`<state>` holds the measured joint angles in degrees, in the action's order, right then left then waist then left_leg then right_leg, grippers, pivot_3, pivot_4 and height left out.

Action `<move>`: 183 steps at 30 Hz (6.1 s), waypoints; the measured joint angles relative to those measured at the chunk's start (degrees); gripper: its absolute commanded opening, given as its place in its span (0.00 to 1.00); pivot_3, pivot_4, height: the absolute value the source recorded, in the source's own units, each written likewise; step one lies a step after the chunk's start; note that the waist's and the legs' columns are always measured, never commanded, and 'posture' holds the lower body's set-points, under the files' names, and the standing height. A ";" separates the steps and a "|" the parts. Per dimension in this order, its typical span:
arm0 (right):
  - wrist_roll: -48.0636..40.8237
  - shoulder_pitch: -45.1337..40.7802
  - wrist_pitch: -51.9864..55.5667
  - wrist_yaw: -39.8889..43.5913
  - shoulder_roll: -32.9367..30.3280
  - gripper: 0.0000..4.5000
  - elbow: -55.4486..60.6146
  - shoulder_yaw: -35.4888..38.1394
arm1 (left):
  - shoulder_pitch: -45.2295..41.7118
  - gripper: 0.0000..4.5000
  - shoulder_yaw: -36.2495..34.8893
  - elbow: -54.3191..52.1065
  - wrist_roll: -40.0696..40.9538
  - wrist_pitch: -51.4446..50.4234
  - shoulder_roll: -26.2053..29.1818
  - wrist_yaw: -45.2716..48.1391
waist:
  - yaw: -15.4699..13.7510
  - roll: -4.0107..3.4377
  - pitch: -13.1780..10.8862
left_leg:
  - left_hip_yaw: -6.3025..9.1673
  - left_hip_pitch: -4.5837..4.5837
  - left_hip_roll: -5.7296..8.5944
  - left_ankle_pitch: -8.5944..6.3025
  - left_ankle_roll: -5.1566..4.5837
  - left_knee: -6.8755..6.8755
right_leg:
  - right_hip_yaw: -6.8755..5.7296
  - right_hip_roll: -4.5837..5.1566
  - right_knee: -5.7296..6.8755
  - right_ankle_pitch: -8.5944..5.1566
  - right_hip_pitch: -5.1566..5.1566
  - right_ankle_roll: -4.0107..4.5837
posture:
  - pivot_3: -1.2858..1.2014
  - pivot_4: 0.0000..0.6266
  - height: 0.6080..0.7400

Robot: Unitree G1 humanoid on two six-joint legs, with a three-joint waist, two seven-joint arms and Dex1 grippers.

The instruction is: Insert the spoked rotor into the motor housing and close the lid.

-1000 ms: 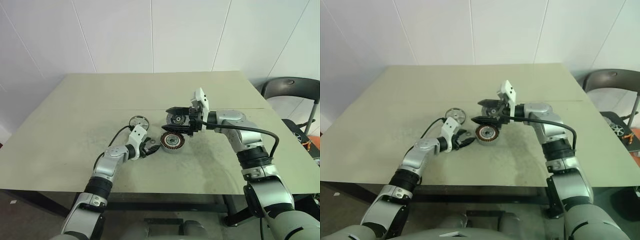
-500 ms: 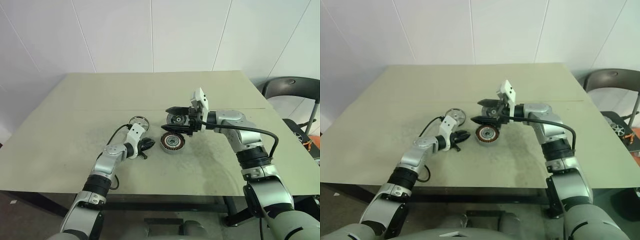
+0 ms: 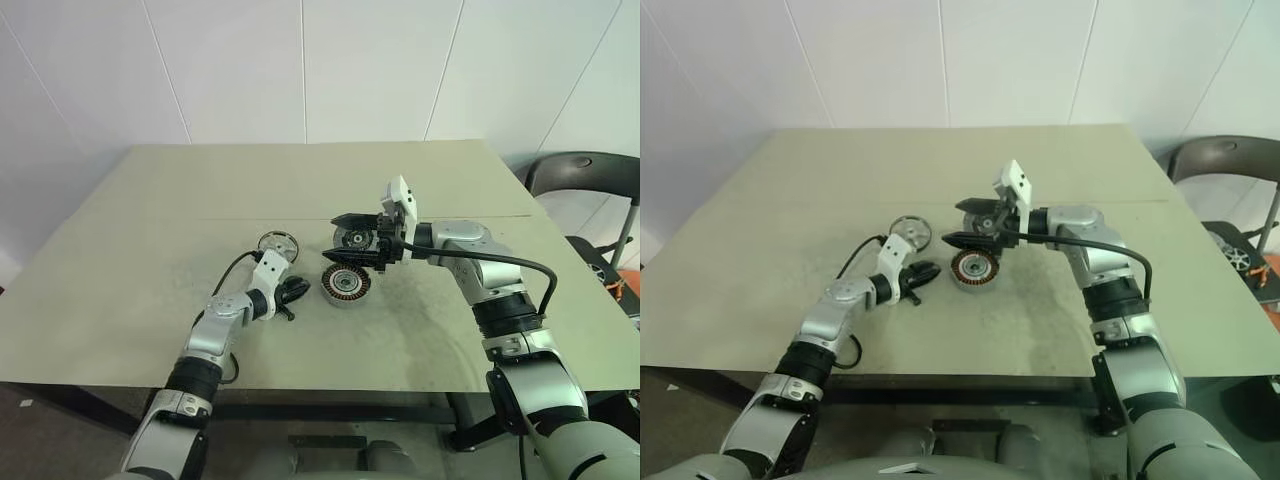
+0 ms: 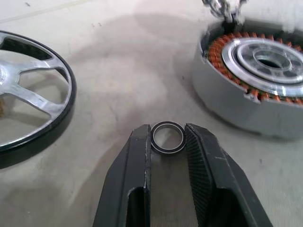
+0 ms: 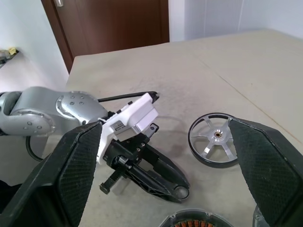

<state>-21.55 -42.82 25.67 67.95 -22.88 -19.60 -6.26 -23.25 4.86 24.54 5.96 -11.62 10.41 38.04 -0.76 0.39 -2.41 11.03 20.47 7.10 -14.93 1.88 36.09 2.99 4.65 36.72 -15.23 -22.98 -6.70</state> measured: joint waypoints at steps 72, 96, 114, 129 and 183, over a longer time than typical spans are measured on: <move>2.28 -0.24 -1.91 -0.04 -6.62 1.00 -9.67 3.11 | -13.16 0.17 14.85 8.24 -12.19 13.42 1.01 7.10 | 0.12 0.00 -0.03 | -0.04 -0.17 -0.02 0.02 0.01 0.14 | 0.01 -0.07 0.15 0.07 0.17 0.00 | 0.52 0.00 1.00; -3.10 2.59 4.82 1.79 -5.41 1.00 -3.69 4.70 | -8.06 0.86 6.82 -1.93 -0.14 1.86 -3.96 7.93 | 0.15 0.02 -0.03 | -0.03 0.07 -0.02 0.03 0.02 0.13 | 0.02 -0.05 0.24 0.07 -0.11 0.01 | 0.52 0.00 1.00; 0.92 5.04 6.54 -4.73 1.14 0.20 3.13 -5.03 | -0.55 0.87 -7.08 -19.70 8.33 -6.85 6.72 0.46 | 1.07 0.01 -0.02 | -0.08 -0.06 -0.08 0.09 0.14 0.10 | 0.07 -0.11 0.39 0.10 -0.12 0.06 | 0.52 0.00 1.00; 6.74 -1.19 -0.96 -9.40 6.25 0.20 -9.36 -5.82 | 3.26 0.87 -6.77 -24.91 9.59 -8.22 6.97 -2.29 | 0.41 0.02 -0.02 | -0.07 -0.08 -0.06 0.12 0.19 0.08 | 0.07 -0.14 0.39 0.14 -0.12 0.13 | 0.52 0.00 1.00; 18.95 -1.54 -5.39 -1.51 -3.34 0.20 -18.33 -7.84 | 3.16 0.87 -4.54 -24.55 8.49 -7.61 7.94 -2.07 | 0.36 0.02 -0.01 | -0.06 -0.20 -0.07 0.12 0.19 0.07 | 0.04 -0.13 0.34 0.14 0.05 0.14 | 0.52 0.00 1.00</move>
<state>-2.60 -44.36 20.28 66.45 -26.22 -37.93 -14.10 -20.09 0.32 -0.02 14.44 -19.23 18.35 35.97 -0.40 0.41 -2.43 10.97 20.27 7.03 -14.81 2.07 36.17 3.03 4.51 37.06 -15.09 -22.93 -6.56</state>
